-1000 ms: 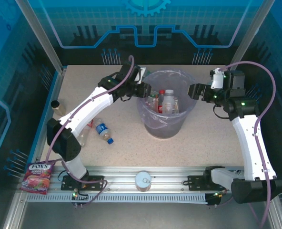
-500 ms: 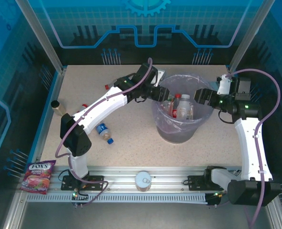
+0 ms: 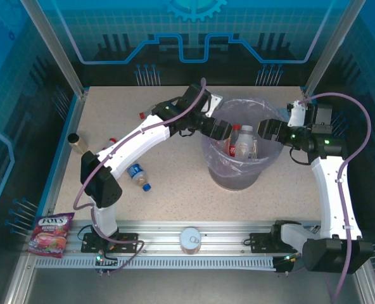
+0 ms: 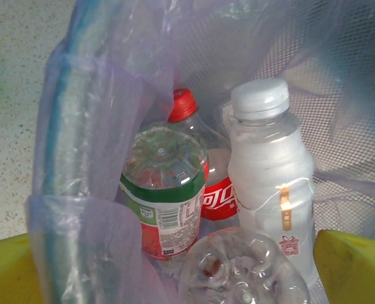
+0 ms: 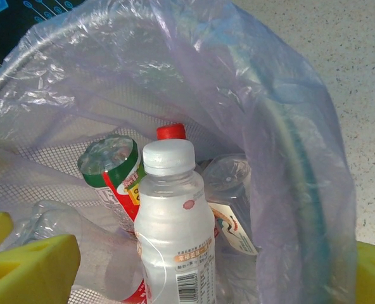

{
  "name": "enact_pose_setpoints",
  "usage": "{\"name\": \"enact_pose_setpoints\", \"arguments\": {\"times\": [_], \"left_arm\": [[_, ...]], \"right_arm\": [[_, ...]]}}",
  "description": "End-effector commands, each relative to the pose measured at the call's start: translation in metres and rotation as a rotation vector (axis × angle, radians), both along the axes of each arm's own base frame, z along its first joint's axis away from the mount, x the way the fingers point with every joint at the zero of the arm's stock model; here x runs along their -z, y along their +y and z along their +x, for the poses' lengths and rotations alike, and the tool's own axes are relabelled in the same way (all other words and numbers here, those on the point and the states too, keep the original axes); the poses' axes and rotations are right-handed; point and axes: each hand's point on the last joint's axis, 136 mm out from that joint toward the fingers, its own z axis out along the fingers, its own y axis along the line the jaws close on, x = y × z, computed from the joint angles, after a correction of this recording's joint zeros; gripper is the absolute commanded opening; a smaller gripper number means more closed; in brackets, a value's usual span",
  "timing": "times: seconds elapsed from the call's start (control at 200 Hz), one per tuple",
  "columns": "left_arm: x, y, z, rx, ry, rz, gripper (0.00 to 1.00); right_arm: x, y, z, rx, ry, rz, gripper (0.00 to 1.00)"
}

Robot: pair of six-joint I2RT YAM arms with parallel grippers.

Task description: Put the plastic bottles in the bin

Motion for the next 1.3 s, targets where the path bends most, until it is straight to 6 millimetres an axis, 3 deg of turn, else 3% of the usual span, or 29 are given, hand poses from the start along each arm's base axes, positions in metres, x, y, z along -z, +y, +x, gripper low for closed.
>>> {"name": "enact_pose_setpoints", "arguments": {"times": [0.0,0.205,0.32,0.41,0.515,0.725,0.825,1.021,1.296], "left_arm": [[-0.053,0.004,-0.014,0.060,-0.094,-0.041,0.99],[-0.099,0.039,-0.007,0.013,-0.204,-0.051,0.99],[-0.104,0.084,0.023,-0.087,-0.226,-0.049,0.99],[-0.093,0.126,0.058,-0.174,-0.209,-0.066,0.99],[-0.066,0.170,0.099,-0.254,-0.176,-0.077,0.99],[-0.008,0.231,0.174,-0.384,-0.155,-0.046,0.99],[0.021,0.240,0.200,-0.383,-0.141,-0.047,0.99],[0.077,0.229,0.227,-0.300,-0.078,-0.019,0.99],[0.126,0.231,0.250,-0.311,-0.016,0.022,0.99]], "right_arm": [[0.004,-0.004,0.000,0.001,0.004,0.003,0.93],[0.002,-0.004,0.000,0.004,0.001,-0.003,0.92],[0.000,-0.004,-0.001,0.007,-0.004,-0.003,0.92],[0.001,-0.005,-0.003,0.010,-0.001,-0.004,0.92],[0.000,-0.004,-0.006,0.010,-0.003,-0.003,0.92],[0.002,-0.003,-0.013,0.004,0.005,-0.005,0.92],[0.004,-0.004,-0.016,0.004,0.009,-0.009,0.92],[0.003,-0.009,-0.021,0.022,0.011,-0.032,0.92],[-0.001,-0.010,-0.025,0.026,0.005,-0.035,0.92]]}}
